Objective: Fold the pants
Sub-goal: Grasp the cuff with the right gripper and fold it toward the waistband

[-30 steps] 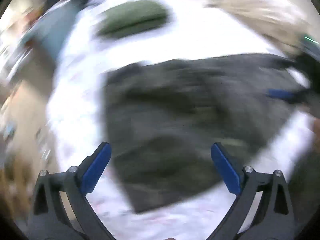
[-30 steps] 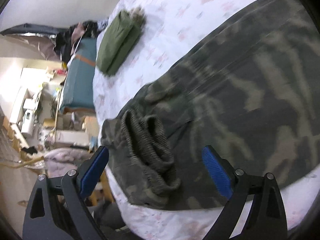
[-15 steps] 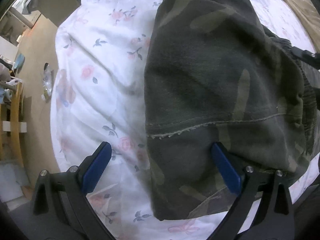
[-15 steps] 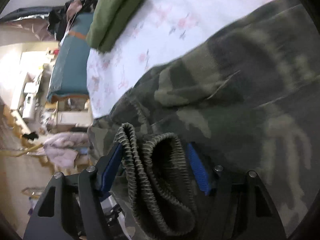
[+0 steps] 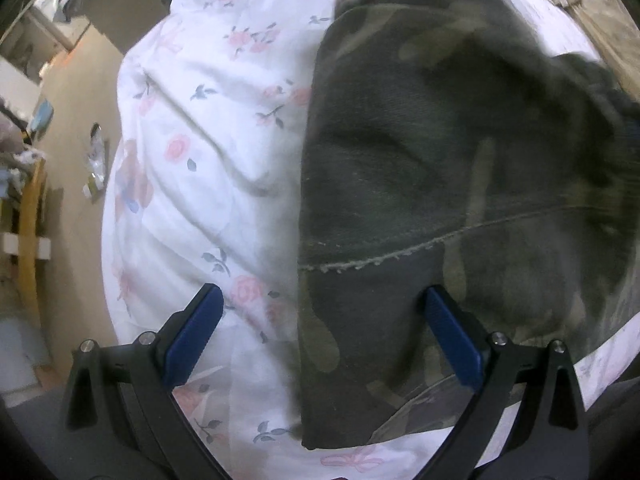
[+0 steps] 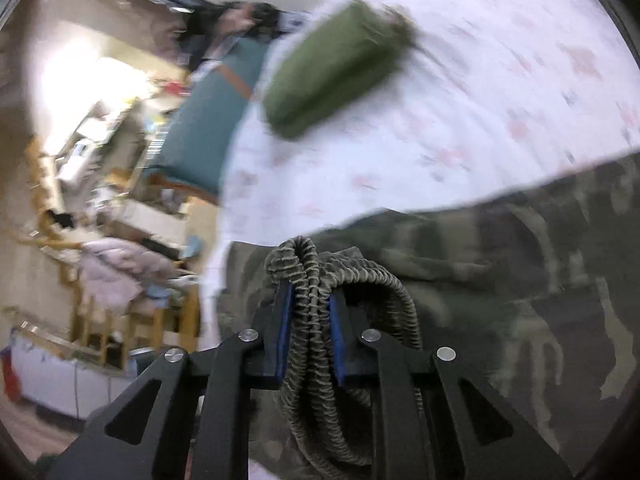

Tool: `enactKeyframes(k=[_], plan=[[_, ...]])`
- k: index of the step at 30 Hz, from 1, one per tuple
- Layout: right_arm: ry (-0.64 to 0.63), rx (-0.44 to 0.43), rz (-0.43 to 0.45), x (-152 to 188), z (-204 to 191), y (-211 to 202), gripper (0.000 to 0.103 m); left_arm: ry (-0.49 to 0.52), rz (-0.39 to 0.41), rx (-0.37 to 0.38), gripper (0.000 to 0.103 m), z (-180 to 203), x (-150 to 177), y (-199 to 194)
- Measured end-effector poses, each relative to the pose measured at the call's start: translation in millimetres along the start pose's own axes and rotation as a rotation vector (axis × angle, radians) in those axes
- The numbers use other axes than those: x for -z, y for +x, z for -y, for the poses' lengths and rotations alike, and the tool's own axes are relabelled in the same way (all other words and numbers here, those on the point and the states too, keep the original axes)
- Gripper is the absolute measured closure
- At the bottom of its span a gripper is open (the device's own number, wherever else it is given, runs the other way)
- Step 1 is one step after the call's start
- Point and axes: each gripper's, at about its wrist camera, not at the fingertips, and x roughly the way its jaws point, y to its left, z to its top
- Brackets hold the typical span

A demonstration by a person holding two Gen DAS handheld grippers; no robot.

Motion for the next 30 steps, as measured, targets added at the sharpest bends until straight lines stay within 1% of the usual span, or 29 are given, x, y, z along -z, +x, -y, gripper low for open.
enactKeyframes(k=[1,2,3,4,5,6,8,10,11,13,15,17,18,19,20,21,22,24,25,26,27,28,29,30], plan=[[0.021,0.066,-0.012,0,9,8,0.054,0.011,0.020,0.009,0.005,3,2,-4],[0.082,0.166,-0.038,2,29,18,0.045,0.024,0.037,0.021,0.005,5,3,-9],[0.141,0.150,-0.030,3,42,16,0.033,0.033,0.063,0.030,0.005,6,3,-16],[0.232,0.108,-0.016,6,57,10,0.032,0.037,0.088,0.035,0.005,8,3,-22],[0.300,0.090,-0.004,8,66,2,0.032,0.042,0.133,0.037,0.005,8,3,-32],[0.326,0.089,0.002,10,70,-9,0.032,0.046,0.171,0.031,0.005,9,2,-40],[0.316,0.104,-0.002,14,67,-22,0.032,0.036,0.190,0.025,0.005,7,0,-45],[0.301,0.082,-0.024,28,59,-30,0.024,0.004,0.172,0.029,0.005,2,-3,-45],[0.312,0.071,-0.044,42,55,-32,0.021,-0.023,0.163,0.032,0.005,1,-7,-47],[0.327,0.046,-0.063,63,52,-27,0.015,-0.079,0.169,0.043,0.005,-13,-10,-48],[0.323,0.066,-0.105,80,53,-16,0.015,-0.107,0.184,0.049,0.005,-18,-12,-52],[0.275,0.060,-0.151,90,47,4,0.016,-0.130,0.201,0.047,0.005,-24,-13,-56],[0.231,0.087,-0.153,92,40,8,0.035,-0.136,0.204,0.049,0.005,-24,-14,-59],[0.201,0.104,-0.148,91,34,9,0.058,-0.145,0.206,0.048,0.005,-27,-13,-60],[0.177,0.114,-0.154,92,27,6,0.063,-0.152,0.209,0.045,0.005,-29,-13,-61],[0.165,0.116,-0.135,93,18,-1,0.072,-0.162,0.214,0.041,0.005,-32,-12,-62],[0.159,0.106,-0.120,95,14,-9,0.076,-0.169,0.220,0.039,0.005,-34,-10,-67],[0.142,0.060,-0.078,96,-2,-30,0.076,-0.181,0.230,0.036,0.005,-40,-8,-69],[0.148,0.051,-0.075,98,-5,-35,0.076,-0.179,0.226,0.037,0.005,-41,-8,-68],[0.165,0.042,-0.087,103,-5,-38,0.077,-0.174,0.219,0.035,0.005,-42,-8,-66],[0.187,0.054,-0.111,108,-1,-35,0.076,-0.167,0.211,0.030,0.005,-41,-7,-64],[0.209,0.073,-0.131,112,5,-31,0.068,-0.159,0.193,0.026,0.005,-41,-7,-59],[0.229,0.103,-0.159,116,13,-24,0.064,-0.157,0.175,0.030,0.005,-41,-7,-55],[0.235,0.149,-0.212,118,22,-12,0.056,-0.158,0.154,0.037,0.005,-41,-7,-52]])
